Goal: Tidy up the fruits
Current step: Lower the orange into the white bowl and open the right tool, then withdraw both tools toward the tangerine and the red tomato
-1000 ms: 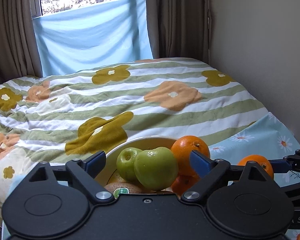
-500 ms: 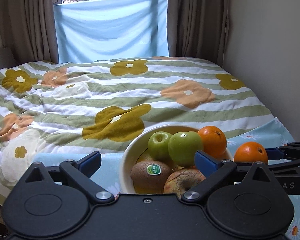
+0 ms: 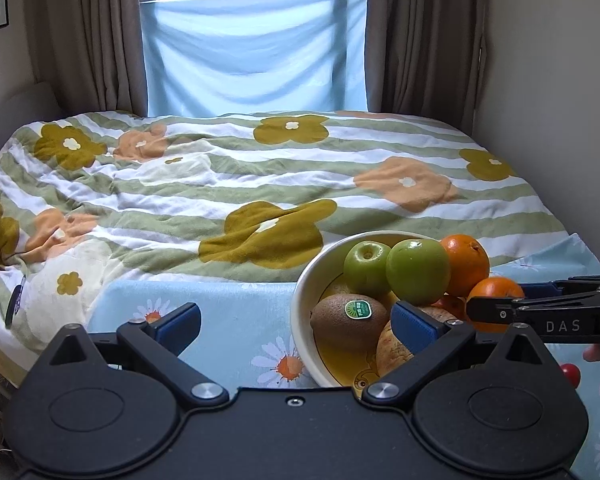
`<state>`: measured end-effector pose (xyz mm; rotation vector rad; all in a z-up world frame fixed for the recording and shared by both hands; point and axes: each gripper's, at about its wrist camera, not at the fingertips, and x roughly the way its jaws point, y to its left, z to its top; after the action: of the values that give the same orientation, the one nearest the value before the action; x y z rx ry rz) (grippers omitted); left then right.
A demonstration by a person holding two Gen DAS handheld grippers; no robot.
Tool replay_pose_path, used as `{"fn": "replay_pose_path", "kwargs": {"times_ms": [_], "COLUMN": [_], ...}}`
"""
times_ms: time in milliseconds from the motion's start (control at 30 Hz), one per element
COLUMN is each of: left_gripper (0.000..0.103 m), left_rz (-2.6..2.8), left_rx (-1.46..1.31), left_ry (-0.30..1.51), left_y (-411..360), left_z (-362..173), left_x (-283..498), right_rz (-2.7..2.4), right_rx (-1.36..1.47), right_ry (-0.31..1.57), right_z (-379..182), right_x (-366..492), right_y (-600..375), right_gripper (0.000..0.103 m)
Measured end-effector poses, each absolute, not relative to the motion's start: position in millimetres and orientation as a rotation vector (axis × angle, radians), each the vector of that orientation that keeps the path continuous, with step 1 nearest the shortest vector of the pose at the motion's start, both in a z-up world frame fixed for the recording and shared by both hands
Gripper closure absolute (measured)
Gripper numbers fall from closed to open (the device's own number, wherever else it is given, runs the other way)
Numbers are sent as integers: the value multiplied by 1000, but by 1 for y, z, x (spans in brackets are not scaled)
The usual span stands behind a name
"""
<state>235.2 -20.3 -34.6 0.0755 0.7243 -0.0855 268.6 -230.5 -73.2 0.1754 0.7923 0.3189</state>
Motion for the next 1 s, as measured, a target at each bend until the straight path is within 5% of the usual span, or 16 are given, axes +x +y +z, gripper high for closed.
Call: {"fn": "replay_pose_path", "kwargs": {"times_ms": [100,1000], "left_gripper": [0,0], "left_rz": [-88,-124], "left_rx": [76,77], "left_ry": [728,597], "left_y": [-22,-9], "left_z": [-37,34], "left_x": [236,172], "right_rz": [302,145], "right_rx": [188,142], "right_ry": [763,658], "right_z": [-70,18], "right_x": [266,180], "right_y": [-233,-231], "right_gripper": [0,0]}}
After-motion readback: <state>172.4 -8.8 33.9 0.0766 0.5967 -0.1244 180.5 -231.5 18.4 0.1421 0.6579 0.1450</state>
